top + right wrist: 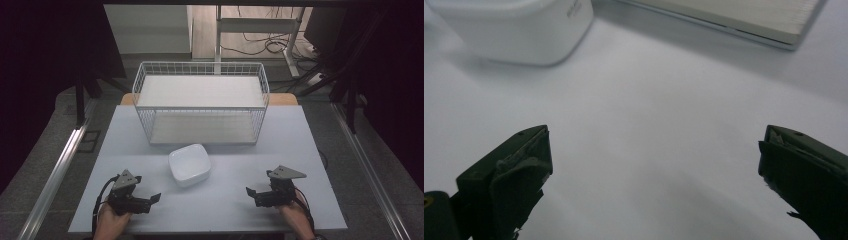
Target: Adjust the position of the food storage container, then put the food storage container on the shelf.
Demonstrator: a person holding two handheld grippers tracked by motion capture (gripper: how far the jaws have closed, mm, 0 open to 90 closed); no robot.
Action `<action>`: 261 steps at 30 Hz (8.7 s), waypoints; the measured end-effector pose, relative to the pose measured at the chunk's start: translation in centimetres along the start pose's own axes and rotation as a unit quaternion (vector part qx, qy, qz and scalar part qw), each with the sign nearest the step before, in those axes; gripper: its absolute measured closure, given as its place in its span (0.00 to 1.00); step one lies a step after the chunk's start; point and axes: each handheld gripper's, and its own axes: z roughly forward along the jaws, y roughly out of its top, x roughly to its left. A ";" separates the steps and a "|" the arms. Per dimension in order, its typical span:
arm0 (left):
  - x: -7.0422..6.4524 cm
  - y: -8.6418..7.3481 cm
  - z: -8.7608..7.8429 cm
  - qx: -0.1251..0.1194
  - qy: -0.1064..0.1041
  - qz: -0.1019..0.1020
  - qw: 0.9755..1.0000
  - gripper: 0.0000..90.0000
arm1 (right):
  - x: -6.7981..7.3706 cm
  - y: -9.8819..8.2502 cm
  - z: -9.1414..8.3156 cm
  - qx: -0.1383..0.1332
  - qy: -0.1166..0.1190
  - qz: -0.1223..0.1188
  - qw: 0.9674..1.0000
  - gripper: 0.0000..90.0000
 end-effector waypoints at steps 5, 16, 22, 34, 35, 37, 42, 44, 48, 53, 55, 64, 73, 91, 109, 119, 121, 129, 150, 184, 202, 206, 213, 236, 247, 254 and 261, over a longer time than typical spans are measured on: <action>0.6 -0.1 0.1 0.005 -0.021 -0.029 0.999 0.06 | -0.4 -0.3 -0.1 0.016 -0.007 0.002 1.000 0.01; 1.0 -0.2 0.1 -0.003 -0.005 -0.033 0.999 0.00 | -0.4 -0.4 0.3 0.020 -0.020 0.006 1.000 0.00; 0.9 0.0 0.3 -0.005 0.009 -0.026 1.000 0.00 | -0.2 -0.1 0.6 0.021 -0.030 0.006 0.999 0.00; 0.7 1.9 1.3 0.014 0.005 -0.010 1.000 0.05 | 0.8 2.2 1.7 0.028 -0.001 0.009 1.000 0.01; 0.7 2.1 1.4 0.016 0.007 -0.011 1.000 0.07 | 0.8 2.3 1.8 0.034 0.005 0.013 0.999 0.02; 0.8 2.2 1.5 0.018 0.007 -0.007 1.000 0.12 | 0.8 2.6 2.2 0.045 0.012 0.023 0.999 0.05; 1.0 2.7 1.8 0.017 0.002 -0.002 1.000 0.23 | 0.9 3.6 2.8 0.046 0.025 0.039 0.998 0.21; 1.2 3.0 2.1 0.017 -0.001 -0.004 1.000 0.27 | 1.0 4.0 3.0 0.042 0.031 0.037 0.998 0.29; 1.5 3.5 2.6 0.019 -0.002 -0.008 1.000 0.34 | 1.1 4.6 3.5 0.038 0.031 0.026 0.998 0.40; 2.1 4.7 3.8 0.020 -0.002 -0.014 1.000 0.56 | 1.4 6.1 5.1 0.037 0.045 0.019 0.998 0.58; 2.1 4.9 4.1 0.021 0.000 -0.015 1.000 0.60 | 1.5 6.2 5.4 0.037 0.045 0.014 0.998 0.61; 2.4 6.3 6.0 0.022 0.003 -0.007 1.000 0.97 | 2.1 8.0 8.2 0.044 0.055 0.004 0.998 0.95; 2.7 7.1 7.7 0.021 -0.011 -0.027 0.999 1.00 | 3.0 9.4 11.5 0.063 0.058 0.001 0.996 0.99; -0.9 7.4 9.3 0.037 -0.064 -0.014 0.997 1.00 | 3.3 7.4 8.4 0.085 0.053 -0.010 0.995 0.99; -2.5 6.4 6.6 0.038 -0.073 0.017 0.996 0.96 | 2.8 5.7 4.7 0.067 0.040 -0.009 0.997 0.95; -2.9 4.2 3.2 0.025 -0.060 0.021 0.998 0.64 | 2.6 4.2 1.3 0.033 0.028 -0.026 0.999 0.72; -3.0 4.0 3.1 0.024 -0.057 0.022 0.998 0.58 | 2.6 4.1 1.1 0.030 0.027 -0.028 0.999 0.68; -3.4 2.6 1.8 0.016 -0.056 0.025 0.998 0.21 | 2.5 3.2 -0.1 0.010 0.031 -0.030 0.999 0.32; -3.5 0.6 2.1 0.034 -0.034 0.053 0.997 0.01 | 2.9 1.1 0.4 0.041 0.021 -0.057 0.997 0.02; -4.5 4.4 3.7 0.015 -0.102 0.019 0.995 0.05 | 4.2 3.9 1.3 0.023 0.055 -0.038 0.998 0.00; -5.3 7.7 6.9 0.030 -0.136 0.026 0.990 0.15 | 4.9 6.4 4.7 0.054 0.088 -0.017 0.994 0.14; -4.8 7.4 7.3 0.041 -0.164 -0.002 0.986 0.15 | 4.6 6.3 4.8 0.063 0.114 0.006 0.991 0.19; -5.2 7.0 6.5 0.051 -0.196 -0.014 0.979 0.33 | 4.5 5.9 4.5 0.095 0.165 0.048 0.981 0.30; -5.5 6.4 4.0 0.004 -0.154 -0.061 0.986 0.89 | 5.2 5.5 0.7 0.023 0.101 0.107 0.989 0.87; -5.4 8.3 2.8 -0.028 -0.135 -0.043 0.990 0.89 | 4.9 7.2 0.2 -0.018 0.098 0.077 0.992 0.87; -5.0 9.8 1.9 -0.045 -0.123 -0.032 0.991 0.89 | 4.8 8.7 0.0 -0.034 0.097 0.064 0.993 0.87; -4.4 11.7 0.8 -0.062 -0.117 -0.024 0.991 0.89 | 4.4 10.8 -0.2 -0.049 0.098 0.059 0.992 0.87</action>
